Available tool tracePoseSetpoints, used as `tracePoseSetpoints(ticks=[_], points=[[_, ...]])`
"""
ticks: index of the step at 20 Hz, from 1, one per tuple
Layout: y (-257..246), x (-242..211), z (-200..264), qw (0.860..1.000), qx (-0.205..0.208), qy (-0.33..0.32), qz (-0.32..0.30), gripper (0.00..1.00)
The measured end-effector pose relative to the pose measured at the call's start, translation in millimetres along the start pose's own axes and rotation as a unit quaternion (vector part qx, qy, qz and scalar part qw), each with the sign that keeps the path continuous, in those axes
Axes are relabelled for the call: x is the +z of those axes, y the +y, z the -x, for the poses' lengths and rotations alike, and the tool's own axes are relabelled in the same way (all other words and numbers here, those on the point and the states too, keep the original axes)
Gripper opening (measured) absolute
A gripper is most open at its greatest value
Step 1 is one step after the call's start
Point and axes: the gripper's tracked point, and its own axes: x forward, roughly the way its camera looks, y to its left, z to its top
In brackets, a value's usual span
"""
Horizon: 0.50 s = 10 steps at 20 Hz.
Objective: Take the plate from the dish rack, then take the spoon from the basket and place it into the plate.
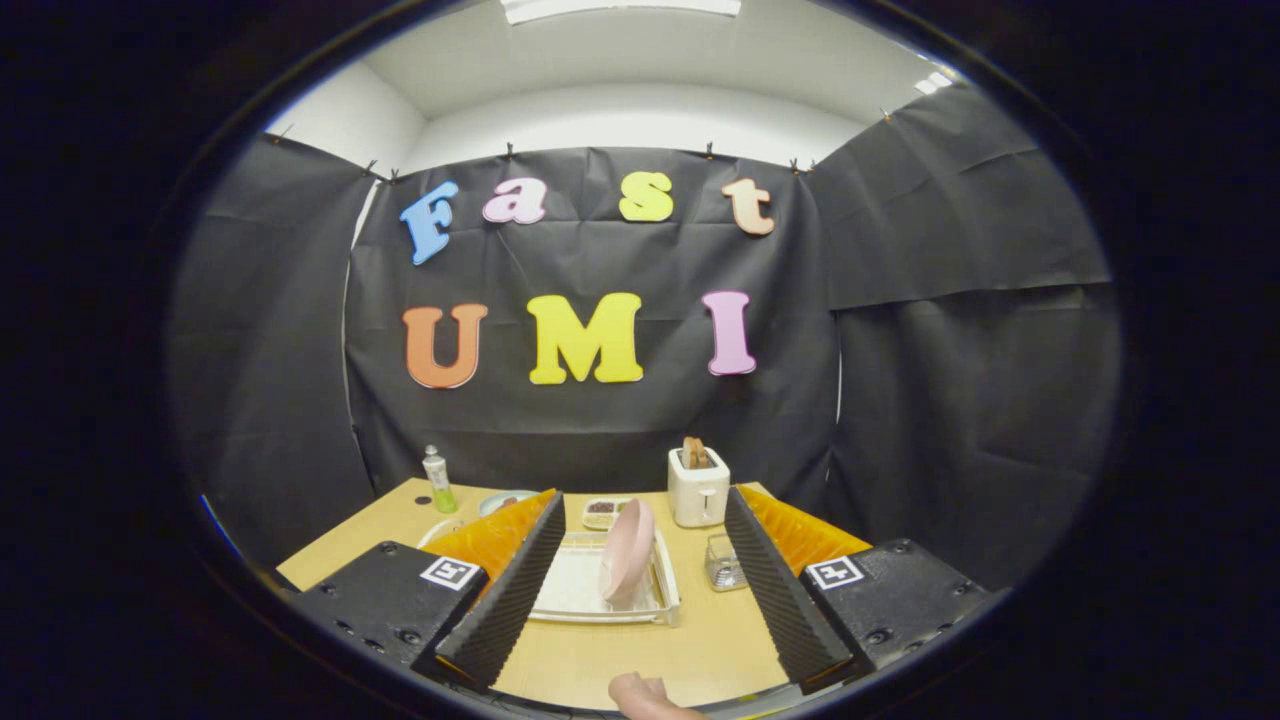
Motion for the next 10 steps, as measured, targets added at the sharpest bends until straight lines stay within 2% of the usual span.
tracePoseSetpoints(ticks=[5,10], points=[[-8.1,-5.0,-22.1,1.0,-0.01,0.026,0.01,1.0],[-13.6,-1.3,-73.5,0.997,-0.003,0.069,0.017,1.0]])
